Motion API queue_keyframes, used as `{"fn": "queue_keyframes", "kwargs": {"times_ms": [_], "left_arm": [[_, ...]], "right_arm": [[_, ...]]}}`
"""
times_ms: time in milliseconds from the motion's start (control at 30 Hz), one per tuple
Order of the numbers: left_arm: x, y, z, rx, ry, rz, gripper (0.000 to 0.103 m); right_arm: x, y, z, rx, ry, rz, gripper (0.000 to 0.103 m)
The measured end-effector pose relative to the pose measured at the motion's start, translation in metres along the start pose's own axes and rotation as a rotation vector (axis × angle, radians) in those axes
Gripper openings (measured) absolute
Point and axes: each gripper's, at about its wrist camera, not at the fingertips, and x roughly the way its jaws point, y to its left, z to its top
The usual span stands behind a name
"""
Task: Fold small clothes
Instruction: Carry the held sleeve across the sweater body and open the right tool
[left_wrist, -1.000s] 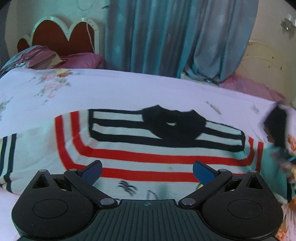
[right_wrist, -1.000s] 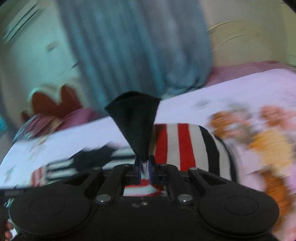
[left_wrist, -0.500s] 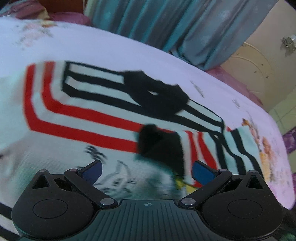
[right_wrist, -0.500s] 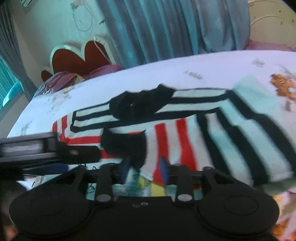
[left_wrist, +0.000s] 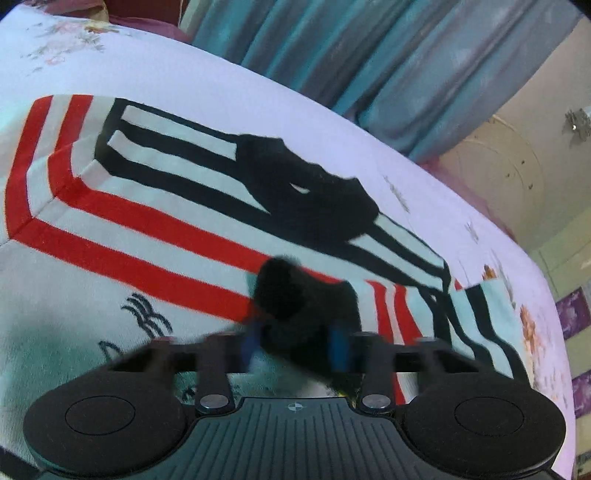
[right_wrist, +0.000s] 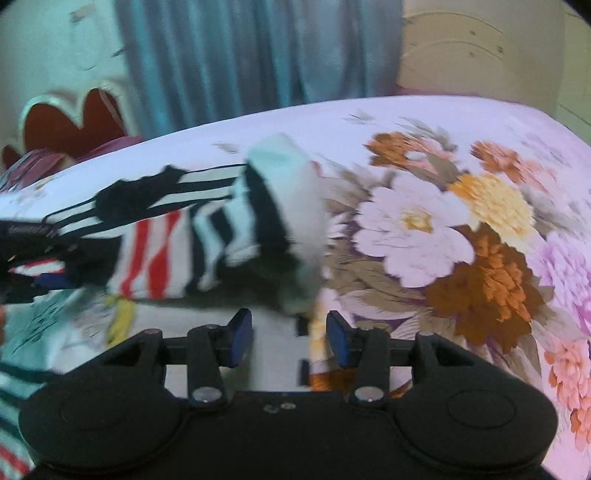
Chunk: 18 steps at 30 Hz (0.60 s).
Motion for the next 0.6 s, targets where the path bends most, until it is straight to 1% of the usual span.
{"fn": "queue_keyframes", "kwargs": {"times_ms": [33, 67, 100, 133, 167, 233, 267, 333, 367, 433, 533, 567, 600], "left_arm": [[0.001, 0.004, 0.002, -0.018, 0.000, -0.005, 0.008], [-0.002, 0.007, 0.003, -0.029, -0.011, -0.006, 0.008], [-0.008, 0.007, 0.005, -0.018, -0.038, -0.009, 0.008], [-0.015, 0.005, 0.008, 0.005, -0.068, -0.011, 0.007], [-0.023, 0.004, 0.013, 0.020, -0.099, -0.020, 0.007], [-0.039, 0.005, 0.025, 0.022, -0.157, -0.023, 0.007], [-0.047, 0.008, 0.030, 0.021, -0.187, -0.015, 0.007], [-0.057, 0.020, 0.039, 0.026, -0.221, 0.016, 0.007], [-0.058, 0.027, 0.042, 0.040, -0.224, 0.043, 0.007], [-0.054, 0.044, 0.041, 0.028, -0.195, 0.087, 0.007], [-0.041, 0.061, 0.029, 0.023, -0.144, 0.143, 0.007], [-0.032, 0.063, 0.023, 0.018, -0.120, 0.156, 0.007], [-0.030, 0.065, 0.019, 0.026, -0.112, 0.165, 0.007]], "right_arm": [[0.005, -0.001, 0.000, 0.001, 0.003, -0.011, 0.051], [0.010, -0.002, 0.001, 0.002, 0.008, -0.022, 0.052], [0.016, -0.002, 0.001, 0.007, 0.013, -0.025, 0.052], [0.019, -0.003, 0.001, 0.018, 0.015, -0.017, 0.049], [0.021, -0.004, 0.001, 0.026, 0.013, -0.009, 0.043], [0.024, -0.001, 0.003, 0.023, 0.006, 0.003, 0.035], [0.024, -0.001, 0.004, 0.020, 0.006, 0.007, 0.028], [0.029, 0.003, 0.006, 0.012, 0.013, 0.004, 0.022], [0.030, 0.004, 0.006, 0.009, 0.012, 0.003, 0.018], [0.031, 0.004, 0.006, 0.010, 0.016, 0.010, 0.018], [0.028, 0.004, 0.003, -0.005, 0.004, 0.005, 0.016], [0.031, 0.002, 0.000, -0.010, 0.016, -0.011, 0.016], [0.033, -0.002, -0.002, 0.004, 0.021, -0.003, 0.015]]}}
